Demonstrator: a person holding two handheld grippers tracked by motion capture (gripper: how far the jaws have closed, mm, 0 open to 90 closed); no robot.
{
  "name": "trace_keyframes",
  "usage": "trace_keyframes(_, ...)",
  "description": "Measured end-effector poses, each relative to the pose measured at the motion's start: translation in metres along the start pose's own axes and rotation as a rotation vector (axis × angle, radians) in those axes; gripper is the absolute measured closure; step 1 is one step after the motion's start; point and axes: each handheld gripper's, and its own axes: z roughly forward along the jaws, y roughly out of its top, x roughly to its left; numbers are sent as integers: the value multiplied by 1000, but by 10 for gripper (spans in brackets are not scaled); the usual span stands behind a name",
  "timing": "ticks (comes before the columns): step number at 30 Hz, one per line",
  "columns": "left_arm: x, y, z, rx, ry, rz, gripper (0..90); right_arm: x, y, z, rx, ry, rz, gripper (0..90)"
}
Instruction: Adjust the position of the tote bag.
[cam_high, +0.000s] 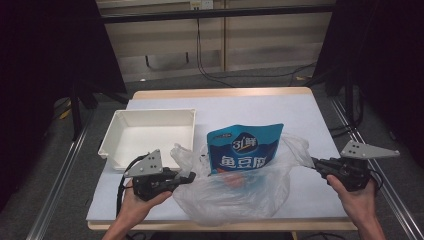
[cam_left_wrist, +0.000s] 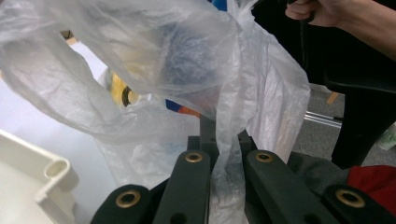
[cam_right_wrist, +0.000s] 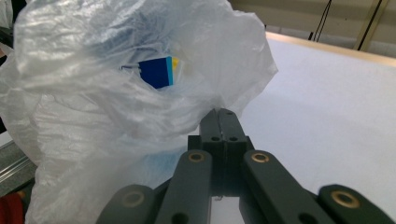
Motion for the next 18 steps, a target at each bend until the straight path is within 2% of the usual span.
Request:
trace_keyframes(4,0,-5,7,20,6,-16,897,0,-13,5,18,1,17,900)
trace_keyframes(5,0,-8,9,42,2,-9,896,0,-17,7,15,3,23,900)
trace_keyframes(6,0,-8,9,42,2,-9,897,0,-17,7,15,3,23,900)
trace_keyframes(7,-1,-15,9,65,-3,-12,897,0,-25,9,16,12,36,900)
trace_keyframes(12,-3,-25,10,86,-2,-36,897,3,-29,13,38,27,35,900)
trace_keyframes(14,-4,-29,13,93,-2,-41,897,6,-30,14,52,23,18,900)
trace_keyframes(15,-5,-33,18,120,-2,-33,897,7,-33,15,58,32,19,900)
trace_keyframes(18,-3,-38,22,133,-2,-50,897,8,-37,16,70,36,23,900)
